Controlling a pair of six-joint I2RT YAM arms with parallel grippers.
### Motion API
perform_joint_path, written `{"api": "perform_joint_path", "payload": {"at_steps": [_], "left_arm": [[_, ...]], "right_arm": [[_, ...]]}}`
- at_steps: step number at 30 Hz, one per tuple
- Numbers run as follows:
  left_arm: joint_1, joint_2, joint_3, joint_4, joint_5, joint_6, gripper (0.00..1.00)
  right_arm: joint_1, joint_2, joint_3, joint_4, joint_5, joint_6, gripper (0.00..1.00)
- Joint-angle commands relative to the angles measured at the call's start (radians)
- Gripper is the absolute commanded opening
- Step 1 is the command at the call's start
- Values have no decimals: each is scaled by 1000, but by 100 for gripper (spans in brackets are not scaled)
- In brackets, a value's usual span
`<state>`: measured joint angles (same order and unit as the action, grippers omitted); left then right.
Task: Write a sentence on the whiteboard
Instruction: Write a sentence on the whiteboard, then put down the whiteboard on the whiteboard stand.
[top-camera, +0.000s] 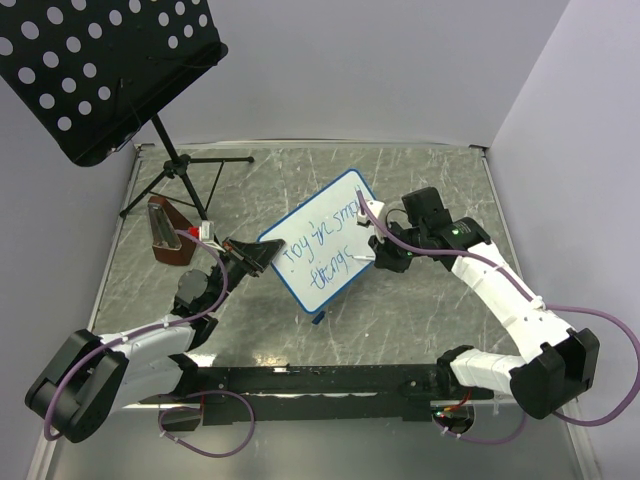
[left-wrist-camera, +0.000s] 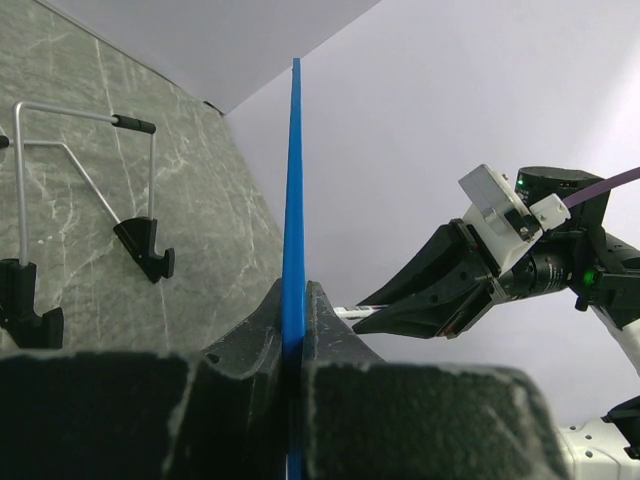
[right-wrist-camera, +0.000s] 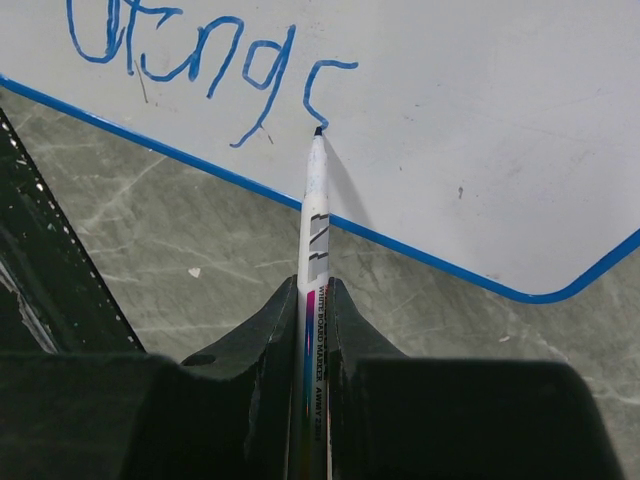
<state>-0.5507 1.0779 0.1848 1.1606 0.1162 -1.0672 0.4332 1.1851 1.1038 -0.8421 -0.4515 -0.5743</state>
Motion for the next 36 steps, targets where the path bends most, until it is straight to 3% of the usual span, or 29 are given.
{"api": "perform_joint_path", "payload": {"at_steps": [1, 19, 36], "left_arm": [[0, -13, 27, 266, 4, -56, 1], [0, -27, 13, 254, -3, -46, 1], [21, -79, 22, 159, 20, 25, 1]], "right_arm": [[2, -19, -9, -32, -24, -13, 0], [7, -50, 133, -95, -148, -18, 0], [-208, -197, 48, 41, -453, 33, 0]]}}
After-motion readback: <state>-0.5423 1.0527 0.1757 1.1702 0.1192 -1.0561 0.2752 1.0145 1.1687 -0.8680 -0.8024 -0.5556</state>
